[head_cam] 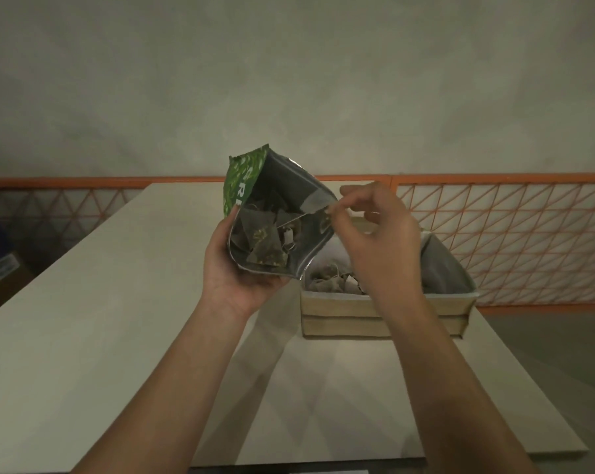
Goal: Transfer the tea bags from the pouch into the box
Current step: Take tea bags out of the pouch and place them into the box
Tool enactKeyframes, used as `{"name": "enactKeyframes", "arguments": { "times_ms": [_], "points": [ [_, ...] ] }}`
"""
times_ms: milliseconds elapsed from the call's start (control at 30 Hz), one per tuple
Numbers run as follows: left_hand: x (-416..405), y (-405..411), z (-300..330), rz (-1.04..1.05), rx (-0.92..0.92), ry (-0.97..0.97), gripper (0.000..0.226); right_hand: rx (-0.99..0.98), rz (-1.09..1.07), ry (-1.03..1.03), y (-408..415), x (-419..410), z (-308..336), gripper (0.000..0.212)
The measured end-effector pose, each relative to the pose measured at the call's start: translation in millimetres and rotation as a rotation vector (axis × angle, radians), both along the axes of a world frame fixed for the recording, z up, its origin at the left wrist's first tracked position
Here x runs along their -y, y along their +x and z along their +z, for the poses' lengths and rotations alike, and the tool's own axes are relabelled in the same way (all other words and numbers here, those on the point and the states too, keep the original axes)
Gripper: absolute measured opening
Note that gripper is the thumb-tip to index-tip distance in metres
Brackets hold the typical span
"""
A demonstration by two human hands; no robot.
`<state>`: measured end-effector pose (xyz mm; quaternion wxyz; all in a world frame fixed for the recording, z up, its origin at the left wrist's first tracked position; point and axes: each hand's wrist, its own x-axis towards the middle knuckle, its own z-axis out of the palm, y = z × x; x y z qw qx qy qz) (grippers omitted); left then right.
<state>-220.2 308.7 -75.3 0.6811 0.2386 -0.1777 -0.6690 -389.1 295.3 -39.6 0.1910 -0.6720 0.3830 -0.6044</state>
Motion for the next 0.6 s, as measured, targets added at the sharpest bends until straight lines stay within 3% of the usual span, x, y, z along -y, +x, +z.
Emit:
{"name": "enactKeyframes", "arguments": {
  "times_ms": [167,300,500,600],
  "points": [
    [2.2,-8.3,1.8,-0.006,-0.004,-0.006,0.048,0.287,0.066,0.023,-20.3,-3.6,18.7,0.009],
    [1.8,-13.5,2.5,-0.026,-0.027,-0.017,0.048,0.371,-0.013,-0.037,-33.1,-2.5,22.6,0.010],
    [2.0,-13.9,4.1,-0.050,-0.052,-0.025,0.049,0.344,-0.111,-0.027,-45.0,7.8,9.4,0.011],
    [1.6,-15.9,4.7,-0.051,-0.086,-0.031,0.048,0.063,-0.163,0.075,-48.8,17.7,-1.7,0.014]
  ]
}}
